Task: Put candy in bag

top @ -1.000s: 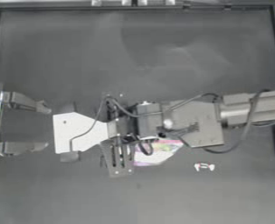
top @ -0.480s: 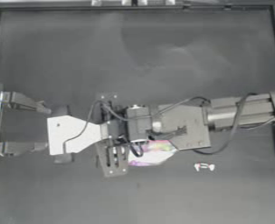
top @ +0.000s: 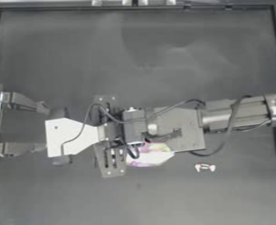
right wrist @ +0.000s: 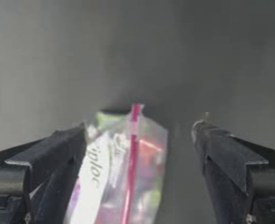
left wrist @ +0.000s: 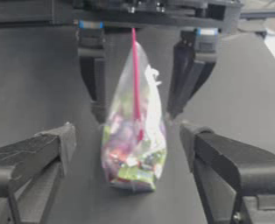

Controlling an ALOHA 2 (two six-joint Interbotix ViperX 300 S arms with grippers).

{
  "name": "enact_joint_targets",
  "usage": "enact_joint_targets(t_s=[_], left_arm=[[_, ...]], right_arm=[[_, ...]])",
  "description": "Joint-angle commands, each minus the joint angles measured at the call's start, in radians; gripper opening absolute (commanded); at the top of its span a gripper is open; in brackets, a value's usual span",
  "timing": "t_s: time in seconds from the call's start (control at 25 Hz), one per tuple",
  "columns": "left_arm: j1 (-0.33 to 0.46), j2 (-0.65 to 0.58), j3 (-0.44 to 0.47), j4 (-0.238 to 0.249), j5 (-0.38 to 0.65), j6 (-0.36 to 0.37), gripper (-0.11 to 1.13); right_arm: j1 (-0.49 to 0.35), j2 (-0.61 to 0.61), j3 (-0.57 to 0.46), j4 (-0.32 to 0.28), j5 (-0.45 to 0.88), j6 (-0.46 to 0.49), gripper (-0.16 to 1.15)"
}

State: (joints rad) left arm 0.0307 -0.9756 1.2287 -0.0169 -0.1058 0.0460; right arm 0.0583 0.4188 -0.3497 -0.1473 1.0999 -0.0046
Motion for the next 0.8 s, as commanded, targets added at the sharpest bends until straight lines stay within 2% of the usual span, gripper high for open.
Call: enact_joint_targets(t_s=[0.04, 0.8], left_arm=[[0.002, 0.023, -0.011, -0.002, -0.002, -0.002, 1.01], [0.002, 0.023, -0.011, -0.002, 0.006, -0.002, 1.01]], right_arm=[[0.002, -0.018, -0.031, -0.005, -0.002, -0.002, 0.99], [0.002, 0.014, -0.055, 0.002, 0.020, -0.023, 0.99]])
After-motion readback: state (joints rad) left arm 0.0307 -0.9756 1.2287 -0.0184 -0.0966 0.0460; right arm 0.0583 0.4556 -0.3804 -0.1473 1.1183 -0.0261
